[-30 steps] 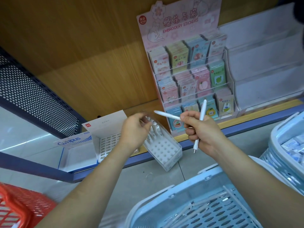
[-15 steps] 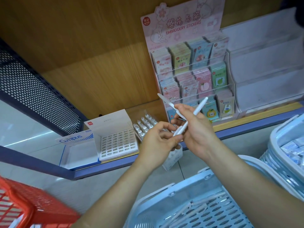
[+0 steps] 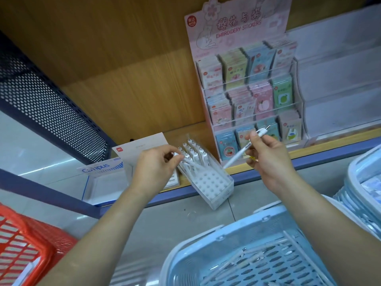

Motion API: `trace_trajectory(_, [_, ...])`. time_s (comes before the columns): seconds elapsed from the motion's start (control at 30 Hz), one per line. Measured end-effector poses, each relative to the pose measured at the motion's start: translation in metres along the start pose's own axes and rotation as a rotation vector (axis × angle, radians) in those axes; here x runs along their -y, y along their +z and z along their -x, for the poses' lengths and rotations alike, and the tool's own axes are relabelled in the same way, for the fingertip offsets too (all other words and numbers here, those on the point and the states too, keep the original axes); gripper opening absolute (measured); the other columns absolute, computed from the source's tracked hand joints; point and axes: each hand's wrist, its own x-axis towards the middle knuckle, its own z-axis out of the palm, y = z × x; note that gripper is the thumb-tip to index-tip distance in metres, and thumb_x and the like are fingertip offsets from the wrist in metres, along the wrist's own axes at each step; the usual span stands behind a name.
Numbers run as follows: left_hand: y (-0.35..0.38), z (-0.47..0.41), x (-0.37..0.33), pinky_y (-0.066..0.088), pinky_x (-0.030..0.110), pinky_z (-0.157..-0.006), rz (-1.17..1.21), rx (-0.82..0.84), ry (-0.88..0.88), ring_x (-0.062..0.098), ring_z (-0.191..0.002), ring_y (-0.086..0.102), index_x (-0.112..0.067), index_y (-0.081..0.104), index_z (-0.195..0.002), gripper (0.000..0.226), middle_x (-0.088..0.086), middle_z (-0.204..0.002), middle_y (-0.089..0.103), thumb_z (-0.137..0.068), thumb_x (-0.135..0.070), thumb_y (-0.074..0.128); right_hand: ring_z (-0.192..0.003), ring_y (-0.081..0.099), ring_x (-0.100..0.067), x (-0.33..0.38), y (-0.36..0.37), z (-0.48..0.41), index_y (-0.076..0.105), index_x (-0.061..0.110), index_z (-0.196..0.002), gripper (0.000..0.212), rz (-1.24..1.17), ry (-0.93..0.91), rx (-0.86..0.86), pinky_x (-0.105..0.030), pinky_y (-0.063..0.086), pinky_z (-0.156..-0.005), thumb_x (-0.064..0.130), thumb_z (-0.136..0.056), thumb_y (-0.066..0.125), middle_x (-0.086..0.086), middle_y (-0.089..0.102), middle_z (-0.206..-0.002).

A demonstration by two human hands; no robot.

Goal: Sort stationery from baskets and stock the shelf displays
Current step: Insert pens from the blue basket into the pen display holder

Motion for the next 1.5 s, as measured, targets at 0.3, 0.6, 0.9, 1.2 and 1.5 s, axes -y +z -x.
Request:
trace_trajectory(0.3, [0.033,-0.005,0.002,0.043,0.03,-0.067,-0.256,0.094,0.167,0.018,-0.079,0.06,-0.016,0.073,-0.096,0.022,0.0,-0.087,0.07,-0.091,-0.037,0.064,-0.083,0.071,-0.025,-0.007,0.005,0.001,0.056,0.01,-0.09,0.009,0.049,0.004,0.053,-0.026,0.06,-0.066,0.008,-0.098,0.054,-0.014,0.067,-0.083])
trace_trajectory(0.6, [0.041,-0.018,-0.008,0.043,0.032,-0.078,-0.383,0.29,0.221,0.023,-0.093,0.057,-0.01,0.067,-0.104,0.029,0.006,-0.1,0.061,-0.103,-0.027,0.044,-0.072,0.066,-0.025,-0.003,0.007,0.006,0.063,0.007,-0.095,0.004,0.086,0.02,0.097,-0.023,0.055,-0.055,0.01,-0.092,0.064,-0.017,0.066,-0.081])
trace_trajectory(0.9, [0.047,-0.025,-0.017,0.048,0.031,-0.085,-0.336,0.198,0.208,0.017,-0.097,0.06,-0.019,0.073,-0.105,0.017,-0.001,-0.105,0.07,-0.093,-0.027,0.064,-0.067,0.072,-0.029,-0.002,0.008,0.008,0.055,0.009,-0.088,0.03,0.193,0.045,0.139,-0.035,0.061,-0.059,0.016,-0.075,0.081,-0.012,0.07,-0.074])
trace_trajectory(1.2, [0.051,-0.026,-0.018,0.044,0.029,-0.082,-0.388,0.203,0.217,0.017,-0.098,0.056,-0.018,0.072,-0.106,0.02,-0.001,-0.103,0.066,-0.091,-0.03,0.065,-0.058,0.063,-0.016,-0.001,0.011,0.013,0.069,0.009,-0.089,0.005,0.267,-0.033,0.295,-0.029,0.058,-0.061,0.012,-0.086,0.071,-0.015,0.068,-0.071])
trace_trajectory(1.5, [0.024,-0.021,-0.066,0.052,0.032,-0.063,0.271,0.344,0.043,0.005,-0.06,0.063,-0.021,0.071,-0.088,0.019,-0.006,-0.067,0.07,-0.085,-0.04,0.072,-0.057,0.068,-0.022,0.0,0.025,0.022,0.047,0.008,-0.09,0.04,0.494,-0.16,0.374,-0.032,0.056,-0.063,0.01,-0.073,0.083,-0.014,0.071,-0.066])
